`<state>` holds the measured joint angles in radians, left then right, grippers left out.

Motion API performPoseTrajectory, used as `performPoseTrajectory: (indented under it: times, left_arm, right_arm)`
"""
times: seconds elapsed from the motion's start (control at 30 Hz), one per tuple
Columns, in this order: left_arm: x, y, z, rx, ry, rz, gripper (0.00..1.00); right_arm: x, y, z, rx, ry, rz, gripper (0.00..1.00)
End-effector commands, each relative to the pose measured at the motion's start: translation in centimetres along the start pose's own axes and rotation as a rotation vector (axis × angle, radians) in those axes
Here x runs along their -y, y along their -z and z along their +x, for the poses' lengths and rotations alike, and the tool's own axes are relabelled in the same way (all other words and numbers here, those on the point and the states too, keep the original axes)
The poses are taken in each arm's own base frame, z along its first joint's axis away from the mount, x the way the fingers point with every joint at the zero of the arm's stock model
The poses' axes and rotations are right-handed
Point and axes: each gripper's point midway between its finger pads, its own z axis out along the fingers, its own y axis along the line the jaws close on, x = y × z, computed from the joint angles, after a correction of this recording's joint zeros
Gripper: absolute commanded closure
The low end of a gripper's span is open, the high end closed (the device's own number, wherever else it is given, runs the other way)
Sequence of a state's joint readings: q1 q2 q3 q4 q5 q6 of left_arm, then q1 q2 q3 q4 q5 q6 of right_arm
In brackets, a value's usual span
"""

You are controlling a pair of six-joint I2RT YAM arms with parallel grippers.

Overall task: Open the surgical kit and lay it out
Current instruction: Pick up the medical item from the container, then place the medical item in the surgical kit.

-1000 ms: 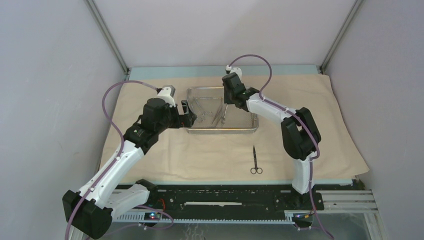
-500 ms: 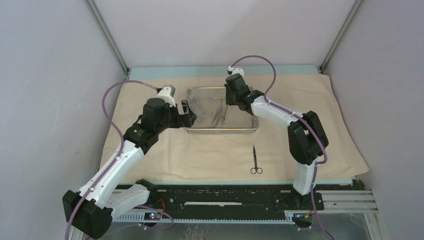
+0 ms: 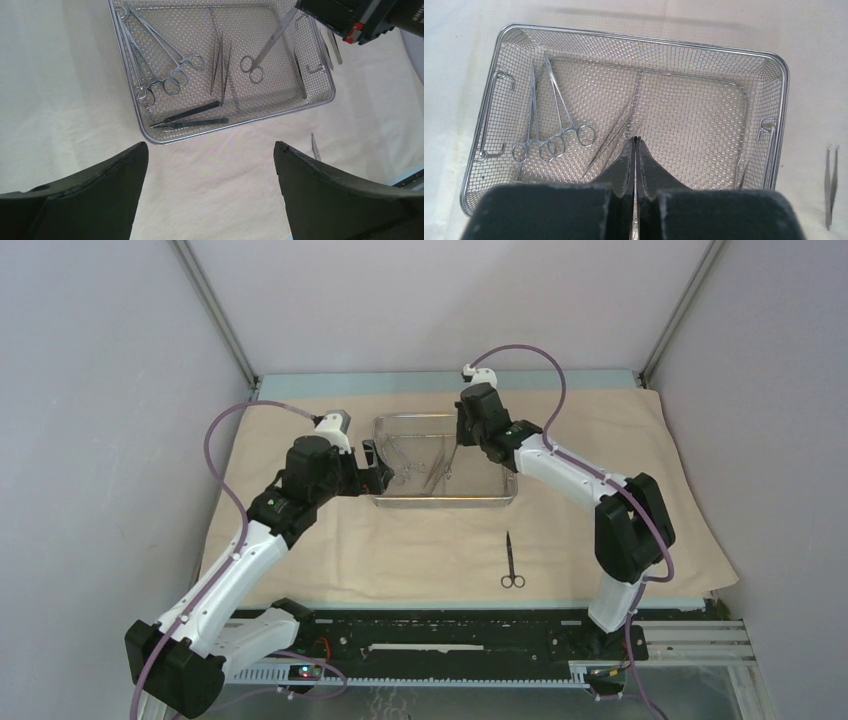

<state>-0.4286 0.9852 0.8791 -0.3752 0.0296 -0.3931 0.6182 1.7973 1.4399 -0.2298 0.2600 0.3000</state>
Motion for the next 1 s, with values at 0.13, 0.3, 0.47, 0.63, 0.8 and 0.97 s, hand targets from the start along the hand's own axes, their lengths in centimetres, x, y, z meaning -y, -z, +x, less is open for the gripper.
performPoseTrajectory:
  times: [0.13, 0.3, 0.47, 0.63, 0.8, 0.97]
  left_arm:
    - [0.1, 0.1, -1.0, 0.046, 0.012, 0.006, 0.00]
    - [0.0, 0.3, -1.1, 0.051, 0.013, 0.004, 0.00]
    - [0.0, 0.4, -1.2, 0.057, 0.015, 0.005, 0.00]
    - [0.0, 0.6, -1.2, 0.061, 0.016, 0.008, 0.00]
    - [0.1, 0.7, -1.4, 0.069, 0.019, 0.012, 0.00]
    - [0.2, 0.7, -1.3, 0.069, 0.026, 0.017, 0.00]
  right_arm:
    - [-0.6, 4.5, -4.4, 0.137, -0.018, -0.045, 1.00]
    - [-0.4, 6.6, -5.2, 0.161, -0.027, -0.059, 1.00]
    - [-0.3, 9.4, -5.4, 0.170, -0.060, -0.105, 1.00]
    - [0.0, 12.1, -3.5, 0.145, -0.118, -0.178, 1.00]
    - [-0.3, 14.9, 0.0, 0.080, -0.184, -0.328, 1.00]
    - [0.1, 17.1, 4.2, 0.016, -0.221, -0.443, 1.00]
